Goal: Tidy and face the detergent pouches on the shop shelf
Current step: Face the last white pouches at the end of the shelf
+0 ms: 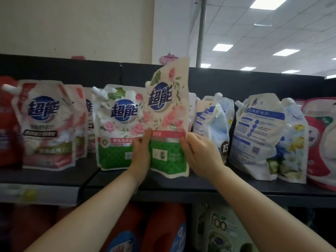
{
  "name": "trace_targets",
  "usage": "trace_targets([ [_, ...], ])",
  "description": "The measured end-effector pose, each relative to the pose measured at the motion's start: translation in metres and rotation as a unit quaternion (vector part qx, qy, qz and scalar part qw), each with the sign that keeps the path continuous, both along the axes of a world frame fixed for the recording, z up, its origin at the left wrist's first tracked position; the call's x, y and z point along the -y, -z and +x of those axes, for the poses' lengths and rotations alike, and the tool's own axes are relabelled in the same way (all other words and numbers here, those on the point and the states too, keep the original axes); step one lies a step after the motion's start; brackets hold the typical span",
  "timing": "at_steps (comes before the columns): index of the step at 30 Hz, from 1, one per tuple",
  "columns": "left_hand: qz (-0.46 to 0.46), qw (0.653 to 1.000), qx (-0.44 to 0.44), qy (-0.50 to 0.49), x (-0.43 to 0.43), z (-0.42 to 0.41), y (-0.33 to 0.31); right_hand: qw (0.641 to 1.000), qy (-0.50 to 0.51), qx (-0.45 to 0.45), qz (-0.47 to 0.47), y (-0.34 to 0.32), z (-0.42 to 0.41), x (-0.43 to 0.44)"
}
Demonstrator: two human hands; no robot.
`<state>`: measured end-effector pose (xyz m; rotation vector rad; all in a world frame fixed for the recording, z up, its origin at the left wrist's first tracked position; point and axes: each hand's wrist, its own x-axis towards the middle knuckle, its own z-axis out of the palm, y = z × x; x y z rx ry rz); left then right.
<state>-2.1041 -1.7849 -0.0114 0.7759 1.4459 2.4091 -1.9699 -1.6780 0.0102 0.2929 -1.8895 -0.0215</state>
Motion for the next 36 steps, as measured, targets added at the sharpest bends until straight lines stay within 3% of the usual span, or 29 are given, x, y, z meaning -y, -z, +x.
trace_targets([
  [2, -0.035, 0.993, -0.060, -0.095, 0.000, -0.008, 0.007, 0.983, 0.121, 0.064, -0.120, 0.012, -0.010, -0.014],
  [4, -0.157, 0.969, -0.150, -0.120, -0.005, -0.012, 0.015, 0.919, 0.207, 0.182, -0.283, 0.020, -0.021, -0.024],
  [6, -0.260, 0.935, -0.220, -0.100, -0.011, -0.018, 0.025, 0.862, 0.205, 0.226, -0.405, 0.026, -0.032, -0.026],
  [8, -0.272, 0.938, -0.210, -0.032, -0.012, -0.027, 0.030, 0.855, 0.158, 0.192, -0.455, 0.035, -0.038, -0.023],
  [11, -0.275, 0.931, -0.239, 0.019, -0.009, -0.034, 0.037, 0.886, 0.073, 0.127, -0.440, 0.047, -0.035, -0.016],
  [14, -0.254, 0.902, -0.331, -0.111, -0.005, -0.034, 0.039, 0.912, 0.091, 0.106, -0.385, 0.049, -0.032, -0.016],
  [16, -0.222, 0.835, -0.448, -0.229, 0.000, -0.026, 0.036, 0.929, 0.189, 0.094, -0.303, 0.049, -0.034, -0.014],
  [18, -0.220, 0.760, -0.543, -0.282, 0.003, -0.019, 0.034, 0.939, 0.266, 0.061, -0.211, 0.050, -0.038, -0.012],
  [22, -0.302, 0.639, -0.651, -0.277, 0.003, -0.012, 0.035, 0.946, 0.256, 0.079, -0.184, 0.052, -0.036, -0.012],
  [24, -0.330, 0.604, -0.682, -0.248, 0.003, -0.011, 0.035, 0.945, 0.220, 0.124, -0.209, 0.051, -0.034, -0.010],
  [31, -0.432, 0.614, -0.614, -0.245, -0.008, -0.013, 0.033, 0.932, 0.138, 0.224, -0.248, 0.050, -0.043, -0.014],
  [36, -0.473, 0.595, -0.599, -0.250, -0.012, -0.014, 0.032, 0.923, 0.140, 0.262, -0.245, 0.049, -0.050, -0.019],
])
